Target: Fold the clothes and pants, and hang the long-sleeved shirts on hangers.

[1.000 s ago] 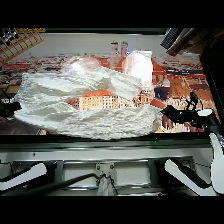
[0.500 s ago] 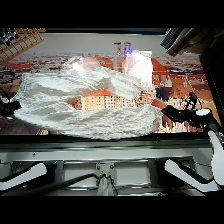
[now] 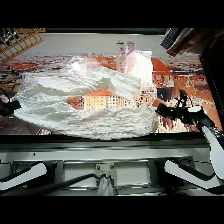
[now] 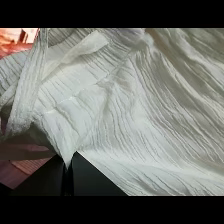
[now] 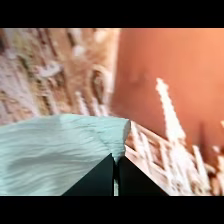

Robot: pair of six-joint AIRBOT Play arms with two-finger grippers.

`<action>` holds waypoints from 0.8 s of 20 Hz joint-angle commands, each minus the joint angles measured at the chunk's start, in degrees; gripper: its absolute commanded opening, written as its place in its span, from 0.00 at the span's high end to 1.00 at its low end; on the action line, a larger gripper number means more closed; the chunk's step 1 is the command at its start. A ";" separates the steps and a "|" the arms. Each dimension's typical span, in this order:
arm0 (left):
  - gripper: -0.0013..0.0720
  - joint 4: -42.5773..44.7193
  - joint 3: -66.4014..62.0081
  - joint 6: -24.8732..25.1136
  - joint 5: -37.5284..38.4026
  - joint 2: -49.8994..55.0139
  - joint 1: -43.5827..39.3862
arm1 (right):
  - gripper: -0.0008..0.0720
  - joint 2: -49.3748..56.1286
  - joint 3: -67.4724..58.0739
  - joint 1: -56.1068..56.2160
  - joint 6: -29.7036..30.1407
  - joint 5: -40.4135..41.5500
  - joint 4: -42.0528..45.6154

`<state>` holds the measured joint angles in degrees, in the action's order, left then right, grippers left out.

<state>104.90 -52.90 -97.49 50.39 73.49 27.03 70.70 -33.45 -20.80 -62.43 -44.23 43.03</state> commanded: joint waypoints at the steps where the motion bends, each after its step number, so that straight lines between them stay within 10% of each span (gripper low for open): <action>1: 0.96 0.59 0.02 0.02 -0.09 -0.04 0.04 | 0.96 -3.28 -2.62 1.73 0.79 -3.69 -0.04; 16: 0.96 0.20 0.20 0.00 2.75 -0.26 0.09 | 0.96 -46.99 -10.16 1.20 -22.67 -42.40 28.79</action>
<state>106.48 -52.84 -97.49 50.96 73.36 27.09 28.42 -43.44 -19.66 -81.97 -80.73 68.60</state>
